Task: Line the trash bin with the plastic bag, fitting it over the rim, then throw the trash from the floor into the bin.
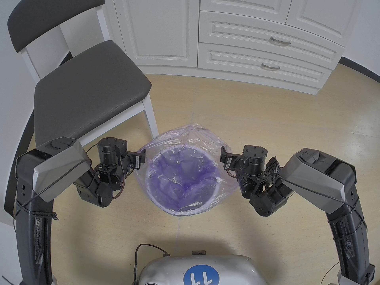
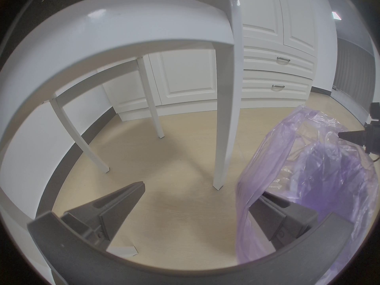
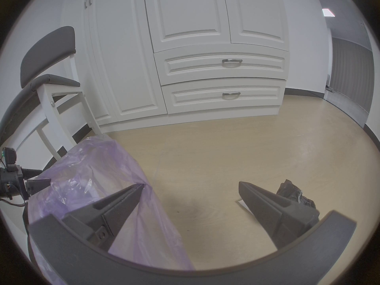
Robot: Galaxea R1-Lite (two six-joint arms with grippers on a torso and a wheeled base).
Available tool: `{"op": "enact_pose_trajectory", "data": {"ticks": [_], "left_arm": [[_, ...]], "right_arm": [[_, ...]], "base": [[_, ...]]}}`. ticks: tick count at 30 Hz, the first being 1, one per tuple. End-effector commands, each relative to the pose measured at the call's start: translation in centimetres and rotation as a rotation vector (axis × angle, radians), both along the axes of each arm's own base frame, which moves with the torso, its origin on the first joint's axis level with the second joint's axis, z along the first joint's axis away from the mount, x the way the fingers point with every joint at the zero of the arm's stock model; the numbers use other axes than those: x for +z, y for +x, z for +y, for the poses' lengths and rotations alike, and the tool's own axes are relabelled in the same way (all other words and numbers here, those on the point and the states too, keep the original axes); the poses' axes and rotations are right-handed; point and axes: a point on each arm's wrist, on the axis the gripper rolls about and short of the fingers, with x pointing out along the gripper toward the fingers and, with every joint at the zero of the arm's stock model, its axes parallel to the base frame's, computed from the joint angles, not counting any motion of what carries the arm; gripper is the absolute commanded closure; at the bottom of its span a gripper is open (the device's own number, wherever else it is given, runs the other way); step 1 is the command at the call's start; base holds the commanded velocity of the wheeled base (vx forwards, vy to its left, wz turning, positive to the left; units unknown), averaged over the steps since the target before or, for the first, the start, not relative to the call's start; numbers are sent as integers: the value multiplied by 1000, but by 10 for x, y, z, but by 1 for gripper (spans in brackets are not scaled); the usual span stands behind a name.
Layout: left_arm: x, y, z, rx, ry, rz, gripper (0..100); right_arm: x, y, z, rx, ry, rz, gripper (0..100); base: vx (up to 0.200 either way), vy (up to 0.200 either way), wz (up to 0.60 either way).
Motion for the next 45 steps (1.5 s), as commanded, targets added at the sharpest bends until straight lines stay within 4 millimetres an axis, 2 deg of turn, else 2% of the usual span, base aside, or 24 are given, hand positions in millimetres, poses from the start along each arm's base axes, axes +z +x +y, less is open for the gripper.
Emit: {"op": "enact_pose_trajectory", "data": {"ticks": [1, 11, 17, 22, 24, 27, 32, 37, 38, 45], "left_arm": [[-10, 4, 0, 9, 3, 12, 0], [-19, -7, 6, 15, 35, 95, 0], [-3, -23, 14, 12, 66, 161, 0], [4, -37, 26, 2, 120, 207, 0], [5, -42, 28, -28, 132, 216, 0], [12, -45, 28, -39, 126, 204, 0], [14, -47, 28, -44, 124, 198, 0], [12, -47, 27, -48, 125, 204, 0], [6, -49, 25, -65, 128, 225, 0], [-5, -51, 24, -104, 124, 263, 0]], "right_arm": [[-17, 6, -4, -13, -6, 20, 0], [-29, 8, -8, -21, -19, 49, 0], [-35, 0, -12, -14, -50, 96, 0], [-25, -12, -17, 5, -67, 117, 0], [-13, -15, -18, 8, -59, 102, 0], [4, -21, -21, 10, -53, 87, 0], [13, -37, -25, 25, -121, 111, 0], [9, -45, -27, 37, -159, 141, 0], [-4, -54, -29, 65, -220, 207, 0], [-29, -62, -33, 118, -272, 329, 0]], "base": [[0, 0, 0], [0, 0, 0], [0, 0, 0], [0, 0, 0], [0, 0, 0], [0, 0, 0], [0, 0, 0], [0, 0, 0], [0, 0, 0], [0, 0, 0]]}}
